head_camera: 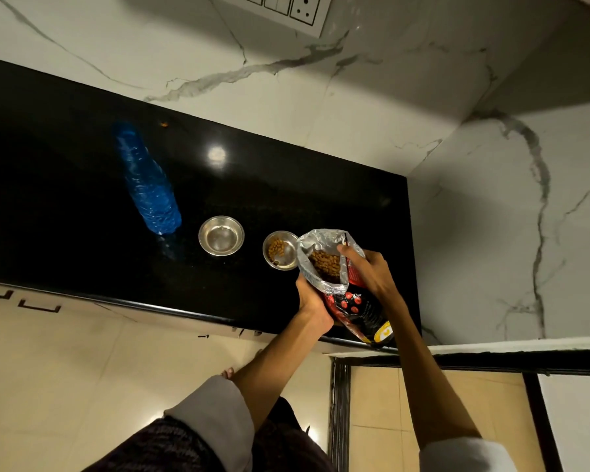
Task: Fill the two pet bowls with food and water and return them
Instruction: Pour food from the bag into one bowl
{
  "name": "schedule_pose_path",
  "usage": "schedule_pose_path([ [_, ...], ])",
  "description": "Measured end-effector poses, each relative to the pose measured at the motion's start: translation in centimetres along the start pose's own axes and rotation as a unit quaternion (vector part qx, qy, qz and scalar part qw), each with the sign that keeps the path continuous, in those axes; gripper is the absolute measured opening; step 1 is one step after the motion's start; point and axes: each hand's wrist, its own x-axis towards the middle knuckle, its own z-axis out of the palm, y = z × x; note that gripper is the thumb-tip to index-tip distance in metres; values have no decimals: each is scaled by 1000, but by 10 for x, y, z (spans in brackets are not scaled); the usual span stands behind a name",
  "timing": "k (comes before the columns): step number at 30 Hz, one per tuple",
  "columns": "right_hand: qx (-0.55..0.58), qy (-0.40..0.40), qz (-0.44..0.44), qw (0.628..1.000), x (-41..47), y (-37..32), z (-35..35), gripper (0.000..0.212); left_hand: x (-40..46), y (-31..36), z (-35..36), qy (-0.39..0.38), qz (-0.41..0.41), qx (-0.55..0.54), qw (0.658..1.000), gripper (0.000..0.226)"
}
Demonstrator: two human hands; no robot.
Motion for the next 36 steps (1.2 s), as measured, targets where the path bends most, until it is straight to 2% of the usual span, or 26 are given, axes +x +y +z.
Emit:
schedule_pose_path([
  [13,-44,7,-3,999,-3,-6,5,52,-4,0,-1,6,-7,-8,1000,81],
  [17,-66,6,-4,998,-4,-7,6,55,-6,-1,-1,-13,-20,-20,1000,84],
  [22,-84,13,2,996,-2,-6,6,56,-7,0,3,14,-27,-30,999,82],
  [26,-109,2,13,994,3,-4,8,61,-7,2,5,27,-32,-22,999,84],
  [30,-128,-6,26,991,7,-4,11,79,-6,2,7,52,-33,-21,998,86],
  [34,-153,-14,41,987,17,-2,13,81,-8,4,8,57,-55,-8,997,92],
  [36,-157,-18,38,987,18,-3,13,90,-8,5,9,59,-56,-9,997,93],
])
